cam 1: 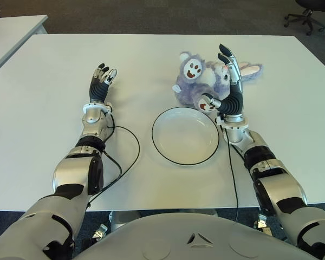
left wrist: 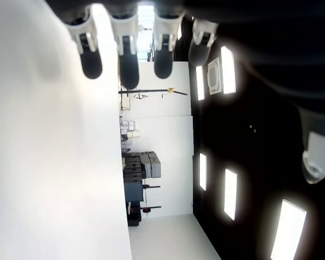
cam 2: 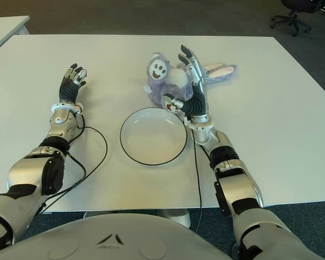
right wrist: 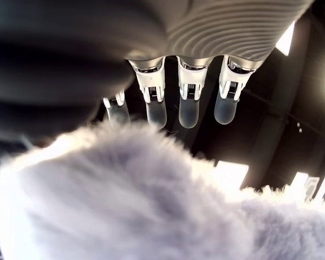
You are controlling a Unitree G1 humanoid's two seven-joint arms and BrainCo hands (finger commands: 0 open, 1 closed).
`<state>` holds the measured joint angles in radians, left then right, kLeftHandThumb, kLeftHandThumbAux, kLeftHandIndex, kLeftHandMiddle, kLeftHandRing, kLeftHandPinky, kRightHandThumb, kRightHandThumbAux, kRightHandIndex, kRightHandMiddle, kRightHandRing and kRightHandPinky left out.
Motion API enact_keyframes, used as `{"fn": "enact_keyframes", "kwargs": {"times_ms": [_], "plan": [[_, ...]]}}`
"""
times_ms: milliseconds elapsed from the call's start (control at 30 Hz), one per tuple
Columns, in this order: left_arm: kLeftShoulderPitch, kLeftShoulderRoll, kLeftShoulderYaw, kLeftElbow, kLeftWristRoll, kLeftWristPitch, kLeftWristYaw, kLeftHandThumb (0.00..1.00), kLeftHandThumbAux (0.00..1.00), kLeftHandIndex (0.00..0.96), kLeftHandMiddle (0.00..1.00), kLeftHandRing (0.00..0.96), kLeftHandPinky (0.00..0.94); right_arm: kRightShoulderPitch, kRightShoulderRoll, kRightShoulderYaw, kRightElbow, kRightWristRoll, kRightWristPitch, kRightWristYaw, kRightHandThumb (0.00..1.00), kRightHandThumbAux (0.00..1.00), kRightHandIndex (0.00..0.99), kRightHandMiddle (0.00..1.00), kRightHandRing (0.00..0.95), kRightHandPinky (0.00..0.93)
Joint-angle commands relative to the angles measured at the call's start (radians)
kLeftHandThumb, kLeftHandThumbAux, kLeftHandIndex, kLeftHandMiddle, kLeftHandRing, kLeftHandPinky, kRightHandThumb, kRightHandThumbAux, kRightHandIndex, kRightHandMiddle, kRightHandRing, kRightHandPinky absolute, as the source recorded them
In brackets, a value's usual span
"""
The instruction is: Put the doll into the plate.
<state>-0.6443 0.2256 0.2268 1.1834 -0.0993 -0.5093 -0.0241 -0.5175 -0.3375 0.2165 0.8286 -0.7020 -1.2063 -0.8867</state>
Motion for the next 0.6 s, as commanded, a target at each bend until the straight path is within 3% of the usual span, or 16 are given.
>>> {"fn": "enact_keyframes", "kwargs": {"times_ms": [33,600], "plan": [[0.109,-0.025,0.012,0.069,-0.01,0.065,-0.043,0.0,0.47,0.0,0.121,0.148,0.158,0.318,0.049,0.033,0.146,0.085,-0.001,0.089,0.215,0.399,0.127,0.091,0.064,0.089],[0.106,-0.017,0.013,0.064,-0.011,0.064,-0.049,0.0,0.469,0.0,0.125,0.146,0.124,0.299,0.017,-0.018,0.113,0.333,-0.025,0.322,0.25,0.435,0.059,0.081,0.051,0.059]]}}
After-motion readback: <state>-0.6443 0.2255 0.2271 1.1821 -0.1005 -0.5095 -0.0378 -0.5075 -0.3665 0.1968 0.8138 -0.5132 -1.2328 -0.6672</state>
